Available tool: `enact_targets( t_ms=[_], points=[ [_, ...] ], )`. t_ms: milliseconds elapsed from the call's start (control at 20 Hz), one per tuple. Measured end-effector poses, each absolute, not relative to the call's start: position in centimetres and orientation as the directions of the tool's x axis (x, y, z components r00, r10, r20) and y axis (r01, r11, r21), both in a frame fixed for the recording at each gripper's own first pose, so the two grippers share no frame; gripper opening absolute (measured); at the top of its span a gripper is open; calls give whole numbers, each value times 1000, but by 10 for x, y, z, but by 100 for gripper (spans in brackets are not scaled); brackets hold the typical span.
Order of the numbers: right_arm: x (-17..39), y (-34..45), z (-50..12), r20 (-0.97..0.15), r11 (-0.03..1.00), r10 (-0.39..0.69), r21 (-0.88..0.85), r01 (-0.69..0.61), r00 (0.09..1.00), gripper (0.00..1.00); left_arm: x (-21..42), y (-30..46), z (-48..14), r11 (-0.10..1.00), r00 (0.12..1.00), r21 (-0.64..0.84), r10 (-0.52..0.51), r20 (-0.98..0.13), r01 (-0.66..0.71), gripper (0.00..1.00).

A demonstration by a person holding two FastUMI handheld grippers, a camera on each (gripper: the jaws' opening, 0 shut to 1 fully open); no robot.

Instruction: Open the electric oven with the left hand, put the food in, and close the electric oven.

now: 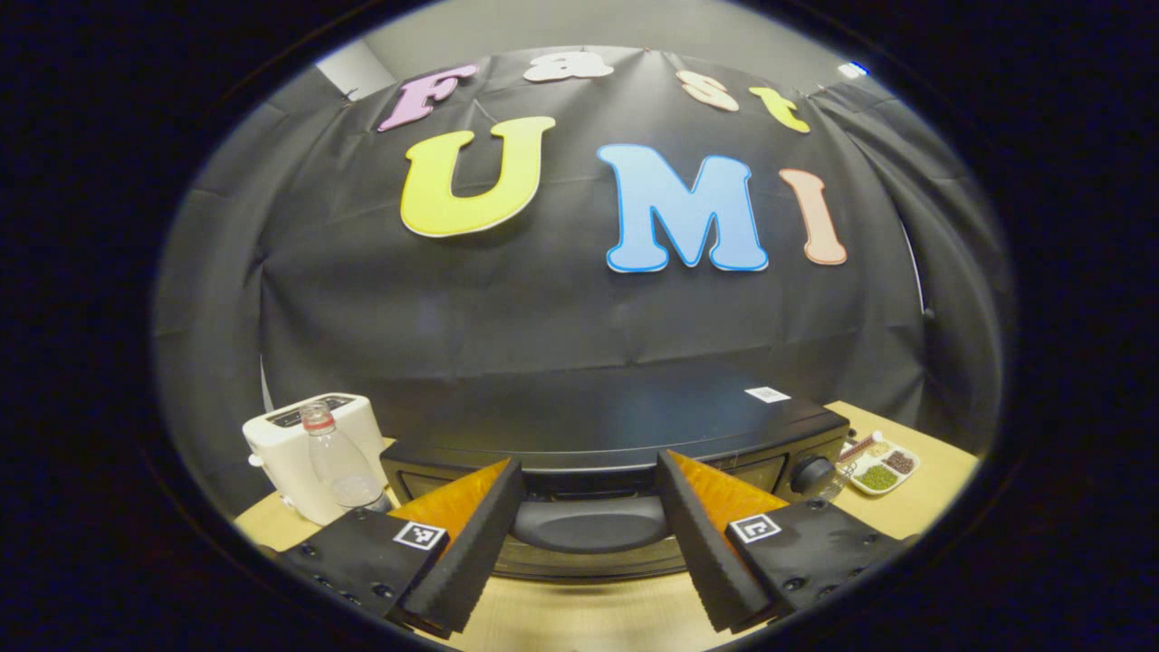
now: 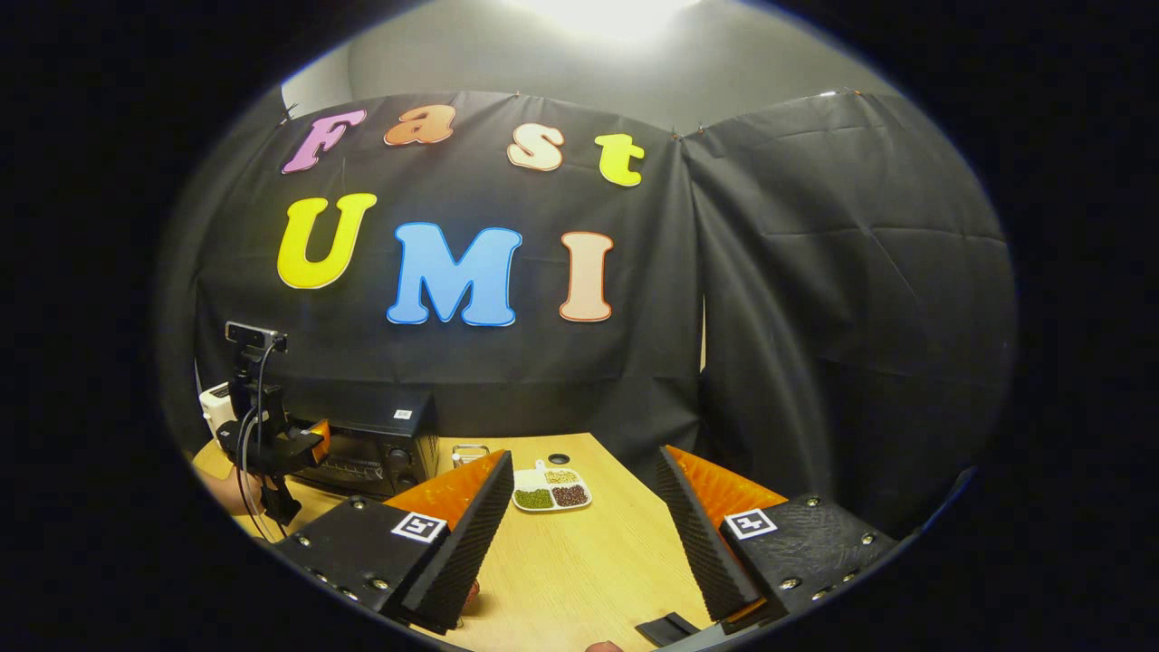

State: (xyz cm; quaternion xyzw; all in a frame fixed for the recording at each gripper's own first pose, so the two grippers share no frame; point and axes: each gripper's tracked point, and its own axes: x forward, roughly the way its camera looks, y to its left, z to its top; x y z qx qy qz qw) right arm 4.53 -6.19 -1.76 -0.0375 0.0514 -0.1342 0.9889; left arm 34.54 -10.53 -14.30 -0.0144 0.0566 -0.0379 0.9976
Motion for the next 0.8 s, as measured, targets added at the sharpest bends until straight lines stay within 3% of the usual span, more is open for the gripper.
enact_targets(
  t_ms=[800],
  points=[
    [49, -56, -20, -91, 980, -187, -82, 179, 978, 96, 273, -104, -171, 997, 985, -22, -73, -157, 71, 100]
  ],
)
